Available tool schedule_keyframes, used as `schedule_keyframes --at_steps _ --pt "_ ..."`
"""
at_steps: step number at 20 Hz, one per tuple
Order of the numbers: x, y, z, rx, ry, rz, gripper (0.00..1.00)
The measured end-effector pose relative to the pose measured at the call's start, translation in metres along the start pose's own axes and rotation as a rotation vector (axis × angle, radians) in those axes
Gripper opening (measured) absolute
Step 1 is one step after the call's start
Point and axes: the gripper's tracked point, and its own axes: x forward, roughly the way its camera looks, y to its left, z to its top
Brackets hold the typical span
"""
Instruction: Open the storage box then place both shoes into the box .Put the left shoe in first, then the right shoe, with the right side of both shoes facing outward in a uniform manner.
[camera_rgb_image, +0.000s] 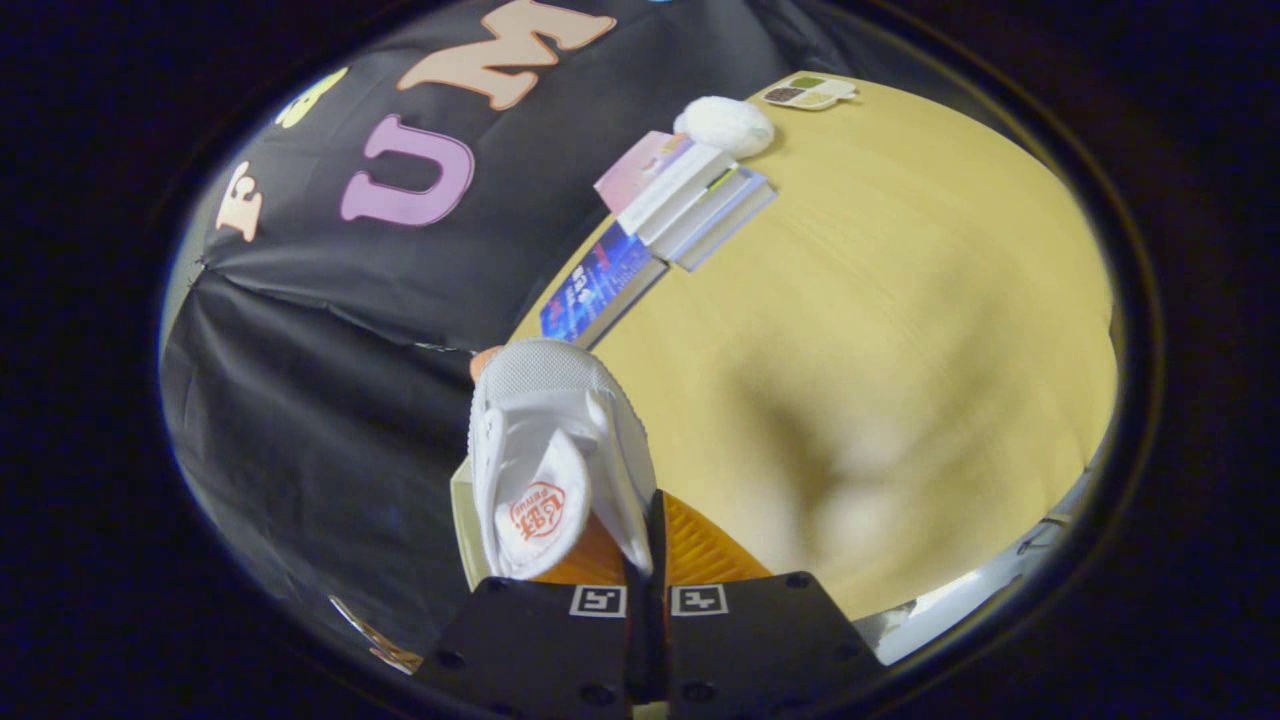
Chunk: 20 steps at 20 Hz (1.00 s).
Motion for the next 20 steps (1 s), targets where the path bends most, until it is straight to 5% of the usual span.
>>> schedule_keyframes --at_steps 8,20 --pt "0.027 0.116 -0.053 -0.037 -0.006 0.090 0.02" --pt "0.095 0.109 -0.110 -0.262 -0.099 -0.228 0.03"
